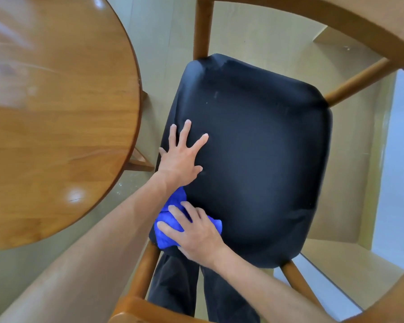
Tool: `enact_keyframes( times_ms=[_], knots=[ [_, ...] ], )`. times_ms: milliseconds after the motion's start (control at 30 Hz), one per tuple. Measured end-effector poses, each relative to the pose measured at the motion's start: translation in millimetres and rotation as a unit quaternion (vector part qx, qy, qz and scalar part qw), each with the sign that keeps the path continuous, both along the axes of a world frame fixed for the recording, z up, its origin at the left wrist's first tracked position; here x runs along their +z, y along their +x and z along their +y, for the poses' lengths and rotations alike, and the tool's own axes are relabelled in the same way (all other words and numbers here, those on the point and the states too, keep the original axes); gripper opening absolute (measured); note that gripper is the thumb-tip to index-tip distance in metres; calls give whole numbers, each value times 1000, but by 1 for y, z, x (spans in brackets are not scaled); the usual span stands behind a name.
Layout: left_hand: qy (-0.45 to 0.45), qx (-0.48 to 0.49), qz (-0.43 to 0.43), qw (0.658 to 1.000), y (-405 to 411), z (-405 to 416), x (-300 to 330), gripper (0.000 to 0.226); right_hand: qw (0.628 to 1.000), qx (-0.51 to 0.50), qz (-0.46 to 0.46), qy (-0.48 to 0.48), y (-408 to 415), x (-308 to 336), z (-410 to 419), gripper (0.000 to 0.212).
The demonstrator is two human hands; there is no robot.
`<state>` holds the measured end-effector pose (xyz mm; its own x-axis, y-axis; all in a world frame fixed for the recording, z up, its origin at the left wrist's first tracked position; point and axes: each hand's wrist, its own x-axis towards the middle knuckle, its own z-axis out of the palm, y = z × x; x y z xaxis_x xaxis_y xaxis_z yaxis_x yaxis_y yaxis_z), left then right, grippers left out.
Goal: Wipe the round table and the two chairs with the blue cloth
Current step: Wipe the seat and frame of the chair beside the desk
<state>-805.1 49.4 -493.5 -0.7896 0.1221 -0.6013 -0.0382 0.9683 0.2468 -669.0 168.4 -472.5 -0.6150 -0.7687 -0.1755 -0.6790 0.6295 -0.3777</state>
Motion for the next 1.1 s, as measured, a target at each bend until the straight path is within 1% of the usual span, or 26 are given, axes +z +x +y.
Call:
enact_keyframes(
  times_ms=[33,133,200,267,367,400,500,567,600,667,733,767,800,833,900,933,1000,1033,1067,1100],
  knots=[
    [1,0,-1,1000,-1,-1,-1,83,1000,24,7,-6,2,-1,-12,39],
    [6,-5,0,1000,-1,-3,-2,83,996,84,-4,-2,13,-4,-30,49],
    [6,-2,2,1000,-2,-5,-1,84,991,131,0,10,11,-7,-11,36],
    [5,6,0,1000,-1,-4,0,84,978,210,-15,1,9,-11,36,40],
    [5,9,-1,1000,0,-2,0,83,935,352,-21,23,0,-8,135,36],
    [5,8,-1,1000,0,-2,1,83,924,381,-19,36,-10,-6,166,37],
    [4,8,2,1000,1,-2,1,84,912,395,-2,106,-53,2,233,49],
    [5,9,6,1000,1,-1,-1,84,913,381,1,147,-80,5,253,55],
    [5,10,9,1000,2,-1,-2,84,919,360,2,159,-88,4,257,57],
    [3,8,12,1000,2,-1,-3,84,953,266,5,145,-94,1,256,61],
    [-5,0,16,1000,3,-1,-3,84,987,116,11,110,-100,-1,246,65],
    [-10,-5,18,1000,4,-1,-4,84,996,23,15,85,-107,-3,237,67],
    [-15,-9,19,1000,4,-1,-4,84,995,-75,20,60,-118,-6,225,67],
    [-18,-12,18,1000,4,0,-3,84,984,-172,26,38,-132,-8,210,66],
    [-22,-17,20,999,4,1,0,83,936,-350,35,13,-163,-14,176,55],
    [-22,-17,24,999,5,2,2,83,903,-429,29,5,-178,-17,158,51],
    [-13,-2,32,999,13,2,6,84,820,-571,16,-27,-207,-21,120,49],
    [-2,16,34,999,19,1,8,85,784,-619,12,-40,-222,-22,100,50],
    [11,39,36,999,26,0,8,87,769,-638,10,-47,-236,-23,80,51],
    [23,61,40,997,33,-3,9,87,783,-620,10,-48,-246,-24,59,52]
  ],
)
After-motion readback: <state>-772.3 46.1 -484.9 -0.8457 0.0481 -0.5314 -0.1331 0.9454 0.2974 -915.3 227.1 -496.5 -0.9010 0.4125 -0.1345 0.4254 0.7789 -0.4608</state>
